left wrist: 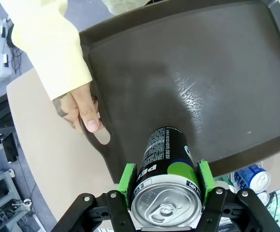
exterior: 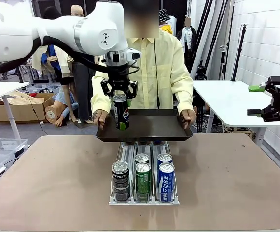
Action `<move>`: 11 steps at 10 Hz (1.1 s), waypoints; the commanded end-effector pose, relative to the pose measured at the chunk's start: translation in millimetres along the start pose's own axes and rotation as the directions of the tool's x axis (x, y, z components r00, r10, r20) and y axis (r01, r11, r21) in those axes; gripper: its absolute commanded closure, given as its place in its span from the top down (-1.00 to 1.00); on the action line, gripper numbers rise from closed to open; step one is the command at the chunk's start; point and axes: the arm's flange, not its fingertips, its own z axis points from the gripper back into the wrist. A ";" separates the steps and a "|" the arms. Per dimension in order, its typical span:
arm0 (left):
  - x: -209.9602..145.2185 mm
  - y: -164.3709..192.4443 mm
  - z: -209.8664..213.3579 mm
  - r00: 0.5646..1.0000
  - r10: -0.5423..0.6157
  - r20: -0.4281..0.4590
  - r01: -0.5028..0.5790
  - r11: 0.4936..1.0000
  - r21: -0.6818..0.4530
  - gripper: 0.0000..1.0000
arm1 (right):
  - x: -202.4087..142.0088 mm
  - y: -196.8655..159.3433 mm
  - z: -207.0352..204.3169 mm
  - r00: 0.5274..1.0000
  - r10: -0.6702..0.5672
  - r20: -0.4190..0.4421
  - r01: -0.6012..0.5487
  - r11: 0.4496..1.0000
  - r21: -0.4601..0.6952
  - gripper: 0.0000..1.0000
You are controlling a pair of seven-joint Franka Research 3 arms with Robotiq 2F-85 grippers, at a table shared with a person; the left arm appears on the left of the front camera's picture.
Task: Retrieve and hand over the desired beverage to the person.
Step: Place the picked can on the Handle tray extended by the person.
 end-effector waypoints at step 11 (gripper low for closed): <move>24.5 2.9 -21.5 0.996 0.045 -0.079 -0.045 0.999 -0.006 -1.00 | 1.2 1.3 -0.5 1.000 0.007 0.003 -0.007 1.000 0.015 1.00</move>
